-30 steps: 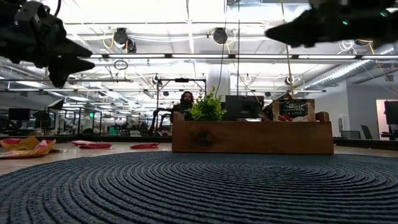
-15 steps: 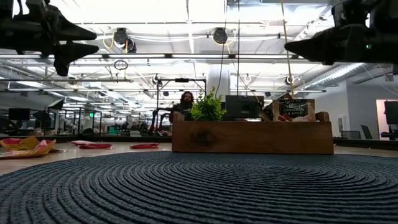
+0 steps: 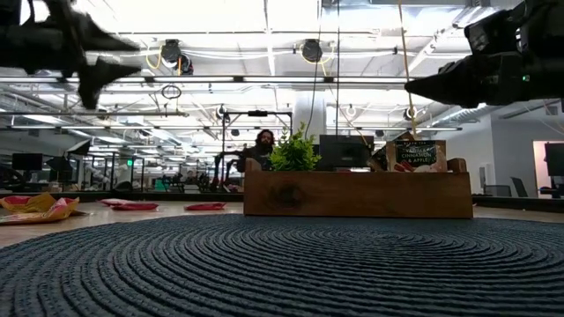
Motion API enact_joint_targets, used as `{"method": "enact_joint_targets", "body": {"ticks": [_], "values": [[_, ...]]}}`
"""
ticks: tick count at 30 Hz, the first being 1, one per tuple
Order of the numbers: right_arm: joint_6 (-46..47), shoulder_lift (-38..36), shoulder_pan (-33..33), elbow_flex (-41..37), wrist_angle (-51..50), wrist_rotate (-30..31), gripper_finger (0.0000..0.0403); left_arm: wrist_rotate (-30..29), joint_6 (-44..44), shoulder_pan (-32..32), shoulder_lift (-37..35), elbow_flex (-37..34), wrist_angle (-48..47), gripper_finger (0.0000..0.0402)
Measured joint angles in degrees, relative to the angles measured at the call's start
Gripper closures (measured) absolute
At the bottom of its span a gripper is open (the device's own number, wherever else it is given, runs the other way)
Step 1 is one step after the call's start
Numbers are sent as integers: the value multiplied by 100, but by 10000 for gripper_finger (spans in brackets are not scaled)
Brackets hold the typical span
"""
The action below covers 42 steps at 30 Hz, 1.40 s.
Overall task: Pick & Place Tea
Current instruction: Put the red tea bag into the middle slot of the wooden organizer
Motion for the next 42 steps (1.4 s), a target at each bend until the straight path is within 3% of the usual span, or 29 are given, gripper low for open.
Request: {"method": "enact_joint_targets", "body": {"ticks": [2, 4, 7, 11, 15, 21, 25, 29, 42], "values": [[175, 0, 0, -4, -2, -2, 403, 459, 74, -5, 598, 2, 807, 240], [478, 0, 0, -4, 0, -2, 403, 465, 249, 8, 1414, 144, 1311, 241], [690, 0, 0, -9, 1, -2, 403, 422, 559, 91, 2924, 1028, 1057, 243], [673, 0, 0, -9, 10, 0, 403, 647, 1166, 163, 5358, 3025, -392, 292], [639, 0, 0, -15, 13, -2, 403, 1782, 3044, 145, 7514, 5194, -2188, 379], [645, 0, 0, -15, 15, -1, 403, 1753, 4248, 219, 9738, 7694, -4072, 397], [645, 0, 0, -16, 15, -2, 403, 2093, 4443, 379, 10626, 8521, -4178, 398], [647, 0, 0, -17, 17, 0, 403, 2798, 4560, 506, 11188, 8780, -4185, 399], [647, 2, 1, -17, 13, -2, 403, 3503, 4462, 659, 11610, 8970, -4001, 400]]}}
